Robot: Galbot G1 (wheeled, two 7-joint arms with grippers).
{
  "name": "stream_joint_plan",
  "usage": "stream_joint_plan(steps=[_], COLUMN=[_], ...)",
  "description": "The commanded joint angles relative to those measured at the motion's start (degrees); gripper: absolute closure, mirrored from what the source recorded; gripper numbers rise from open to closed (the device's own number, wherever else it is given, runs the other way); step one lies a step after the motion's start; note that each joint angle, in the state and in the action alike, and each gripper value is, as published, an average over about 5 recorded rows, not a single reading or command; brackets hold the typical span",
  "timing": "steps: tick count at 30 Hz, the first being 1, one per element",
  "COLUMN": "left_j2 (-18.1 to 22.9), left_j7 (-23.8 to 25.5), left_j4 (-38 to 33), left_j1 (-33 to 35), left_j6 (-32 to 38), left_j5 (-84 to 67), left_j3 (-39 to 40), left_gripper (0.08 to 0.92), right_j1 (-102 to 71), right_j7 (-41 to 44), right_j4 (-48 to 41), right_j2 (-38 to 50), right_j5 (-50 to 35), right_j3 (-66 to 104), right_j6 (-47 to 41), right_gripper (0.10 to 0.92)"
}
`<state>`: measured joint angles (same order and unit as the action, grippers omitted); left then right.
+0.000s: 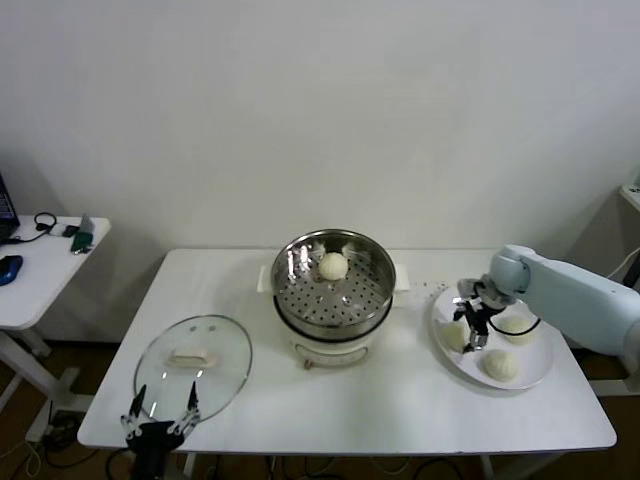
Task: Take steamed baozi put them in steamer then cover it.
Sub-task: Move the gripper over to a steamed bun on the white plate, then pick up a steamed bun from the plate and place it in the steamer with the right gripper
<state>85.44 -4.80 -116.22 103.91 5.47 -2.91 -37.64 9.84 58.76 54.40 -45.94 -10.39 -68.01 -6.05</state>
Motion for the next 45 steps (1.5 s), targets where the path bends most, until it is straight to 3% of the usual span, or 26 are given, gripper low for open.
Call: stream_joint_plan(steps=[1,7,15,25,45], left_j2=[0.1,0.3,0.2,-0.1,-1.2], left_j7=[0.0,0.0,0.3,0.4,0.3], left_j4=[0.0,-0.2,-0.6,-1.1,-1.8], left_j1=[0.0,0.2,0.4,0.4,-0.2], left_j6=[0.0,0.1,0.1,0.6,1.5], left_j5=[0.0,0.0,0.0,-0.1,-1.6], left_j3=[0.1,0.2,0.8,2.6,3.7], left_gripper=[0.177,0.177,0.177,0.177,0.177], right_j1=[-0.3,3.2,18.7,43.0,36.5], right_j7=[0.4,0.3,-0.1,1.4,-1.6], right_j4=[-0.8,0.2,3.1,3.5,1.9], right_j2=[-0.4,0.6,0.5,-12.6,-35.5], right_j5=[0.1,-3.8,-20.0,-40.9,-46.3], right_j3=[0.8,-1.1,-12.1,-32.6,-31.0], right_j6=[0.4,-0.1,-2.3,-1.9,-7.2], right_gripper=[0.299,0.318,0.315,0.313,0.313])
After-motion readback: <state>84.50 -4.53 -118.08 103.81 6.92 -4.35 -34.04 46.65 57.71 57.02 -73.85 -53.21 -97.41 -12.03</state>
